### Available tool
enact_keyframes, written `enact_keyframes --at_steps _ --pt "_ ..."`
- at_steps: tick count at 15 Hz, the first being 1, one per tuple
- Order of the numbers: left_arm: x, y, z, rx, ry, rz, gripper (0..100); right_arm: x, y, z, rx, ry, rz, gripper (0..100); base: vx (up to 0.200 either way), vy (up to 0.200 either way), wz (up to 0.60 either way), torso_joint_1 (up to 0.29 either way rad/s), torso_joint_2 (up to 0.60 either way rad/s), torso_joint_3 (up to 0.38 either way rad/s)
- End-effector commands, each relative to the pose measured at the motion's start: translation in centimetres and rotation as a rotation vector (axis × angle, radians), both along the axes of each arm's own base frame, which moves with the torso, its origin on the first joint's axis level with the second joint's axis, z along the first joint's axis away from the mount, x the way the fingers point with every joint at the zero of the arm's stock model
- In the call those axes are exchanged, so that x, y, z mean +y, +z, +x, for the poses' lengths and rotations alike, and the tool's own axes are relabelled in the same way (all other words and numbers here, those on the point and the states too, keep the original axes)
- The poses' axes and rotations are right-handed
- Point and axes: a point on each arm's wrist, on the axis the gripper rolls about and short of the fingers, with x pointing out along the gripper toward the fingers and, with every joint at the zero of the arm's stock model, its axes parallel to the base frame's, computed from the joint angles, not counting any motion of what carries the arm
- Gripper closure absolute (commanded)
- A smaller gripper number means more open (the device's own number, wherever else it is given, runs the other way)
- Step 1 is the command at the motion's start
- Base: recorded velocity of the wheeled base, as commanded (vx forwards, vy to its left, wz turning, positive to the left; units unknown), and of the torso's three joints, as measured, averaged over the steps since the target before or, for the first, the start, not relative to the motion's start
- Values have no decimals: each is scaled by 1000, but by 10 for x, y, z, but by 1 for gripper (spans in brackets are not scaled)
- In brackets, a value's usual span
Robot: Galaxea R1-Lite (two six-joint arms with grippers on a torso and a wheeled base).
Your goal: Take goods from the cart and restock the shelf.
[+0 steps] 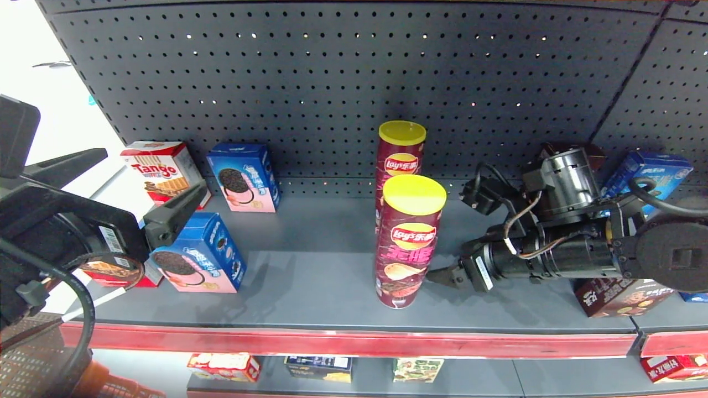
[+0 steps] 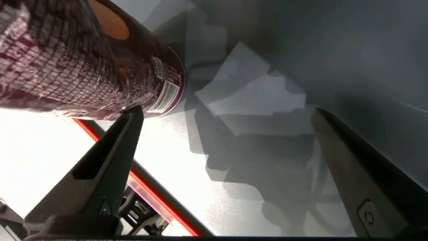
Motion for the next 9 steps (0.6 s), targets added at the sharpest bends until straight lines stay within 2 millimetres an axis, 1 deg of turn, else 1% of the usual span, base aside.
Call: enact_keyframes --at_steps 1,9 --pt "0 0 0 1 0 0 0 0 0 0 0 -1 0 0 0 0 0 0 0 0" --pt "0 0 0 1 0 0 0 2 -2 4 0 1 0 0 0 0 0 0 0 0"
